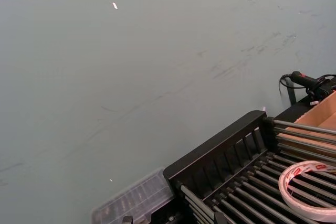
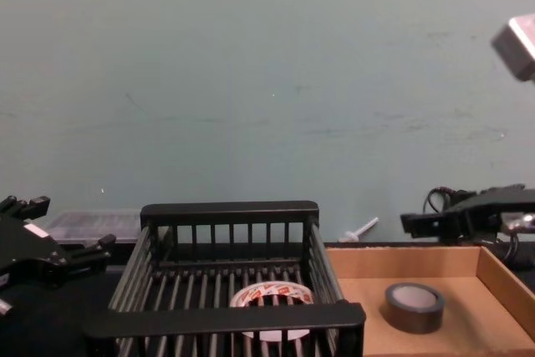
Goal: Pick up the white tape and place it into the black box , Pick up the silver tape and place it into the brown box.
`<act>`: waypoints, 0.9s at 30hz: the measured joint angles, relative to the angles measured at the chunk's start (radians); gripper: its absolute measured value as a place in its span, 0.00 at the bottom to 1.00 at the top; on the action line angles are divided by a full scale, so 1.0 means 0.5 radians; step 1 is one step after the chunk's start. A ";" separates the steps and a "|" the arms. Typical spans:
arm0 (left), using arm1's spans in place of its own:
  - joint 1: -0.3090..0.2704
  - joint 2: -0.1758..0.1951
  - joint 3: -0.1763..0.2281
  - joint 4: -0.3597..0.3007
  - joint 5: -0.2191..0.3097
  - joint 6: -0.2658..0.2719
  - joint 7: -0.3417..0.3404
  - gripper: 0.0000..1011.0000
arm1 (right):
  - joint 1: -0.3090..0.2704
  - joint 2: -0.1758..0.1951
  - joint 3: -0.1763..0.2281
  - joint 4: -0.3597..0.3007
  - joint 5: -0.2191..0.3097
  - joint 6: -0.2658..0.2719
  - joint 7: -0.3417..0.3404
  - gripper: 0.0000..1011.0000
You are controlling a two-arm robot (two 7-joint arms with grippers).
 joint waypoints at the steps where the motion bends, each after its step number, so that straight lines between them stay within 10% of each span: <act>1: 0.000 0.000 0.000 0.000 0.000 0.000 0.000 0.99 | -0.024 0.004 0.011 -0.026 0.000 -0.016 -0.009 0.99; 15: 0.000 0.000 0.000 0.000 0.000 0.000 0.000 0.99 | -0.464 0.042 0.162 -0.262 -0.044 -0.504 -0.116 0.99; 27: 0.000 0.000 0.000 0.000 0.000 0.000 0.000 0.99 | -0.531 0.023 0.196 -0.215 -0.120 -0.579 -0.138 0.99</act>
